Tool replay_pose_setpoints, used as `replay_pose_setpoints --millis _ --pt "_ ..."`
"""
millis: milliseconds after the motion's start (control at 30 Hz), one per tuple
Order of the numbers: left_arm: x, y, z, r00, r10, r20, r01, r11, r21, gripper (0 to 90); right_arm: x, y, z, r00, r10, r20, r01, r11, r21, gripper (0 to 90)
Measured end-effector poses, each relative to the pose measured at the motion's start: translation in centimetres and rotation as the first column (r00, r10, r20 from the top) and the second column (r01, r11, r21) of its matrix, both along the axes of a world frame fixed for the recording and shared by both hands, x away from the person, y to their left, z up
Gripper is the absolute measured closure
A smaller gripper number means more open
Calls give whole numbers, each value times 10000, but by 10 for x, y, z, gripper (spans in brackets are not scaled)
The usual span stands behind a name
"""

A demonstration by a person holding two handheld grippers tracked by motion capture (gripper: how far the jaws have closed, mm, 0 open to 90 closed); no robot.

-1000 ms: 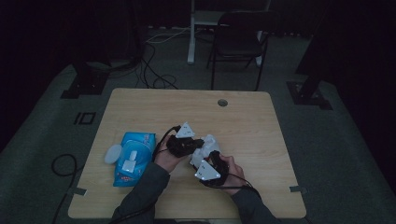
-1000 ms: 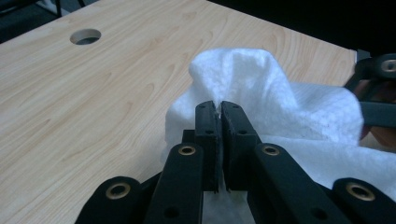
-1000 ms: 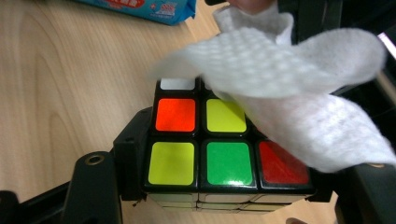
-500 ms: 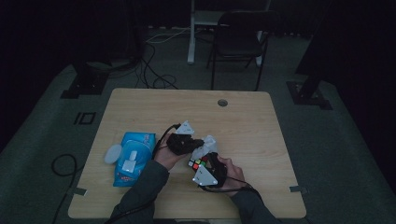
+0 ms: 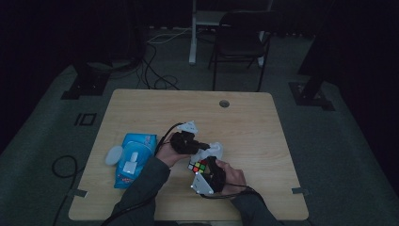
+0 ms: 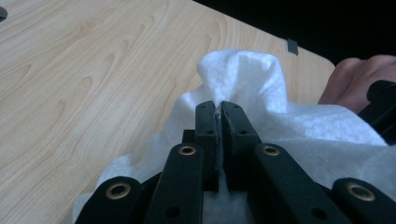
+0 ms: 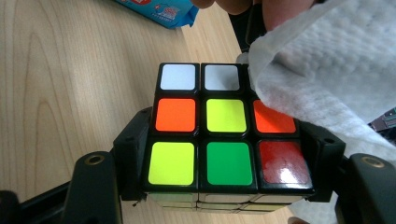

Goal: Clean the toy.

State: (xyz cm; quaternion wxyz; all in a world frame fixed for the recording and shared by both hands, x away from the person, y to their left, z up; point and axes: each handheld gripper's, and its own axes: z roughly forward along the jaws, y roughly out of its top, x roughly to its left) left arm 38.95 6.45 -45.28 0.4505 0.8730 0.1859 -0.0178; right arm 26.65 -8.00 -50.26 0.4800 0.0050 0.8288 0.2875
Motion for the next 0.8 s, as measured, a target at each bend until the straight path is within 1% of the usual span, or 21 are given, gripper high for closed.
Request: replay_pose_setpoints --millis 67,100,167,200,233,300,467,600,800 --pt "1 0 0 10000 -44 0 44 9999 105 870 -1 0 1 10000 22 82 -22 10000 -10 339" --pt "2 0 0 10000 -32 50 31 9997 222 870 -1 0 1 10000 14 83 -14 10000 -14 339" --pt "3 0 0 9999 84 95 -88 9992 401 870 -1 0 1 9999 60 100 -59 10000 -50 339" --pt "3 1 1 9997 172 179 -181 9985 521 870 -1 0 1 9999 59 132 -56 9999 -155 339" --pt "4 1 1 9994 223 251 -239 9974 675 870 -2 1 0 9998 61 201 -57 9998 -191 339" --pt "5 1 1 9989 337 317 -363 9958 846 870 -3 1 0 9996 97 263 -92 9998 -200 339" --pt "4 -1 5 9983 248 522 -308 9928 1159 873 -3 1 1 9995 149 277 -145 9998 -139 339" --pt "1 -3 8 9981 105 599 -172 9936 1116 873 -2 0 1 9996 90 258 -87 9999 -102 339" --pt "-3 -6 12 9978 -121 646 60 9956 940 873 1 -3 1 9996 -48 267 51 9999 -115 339"
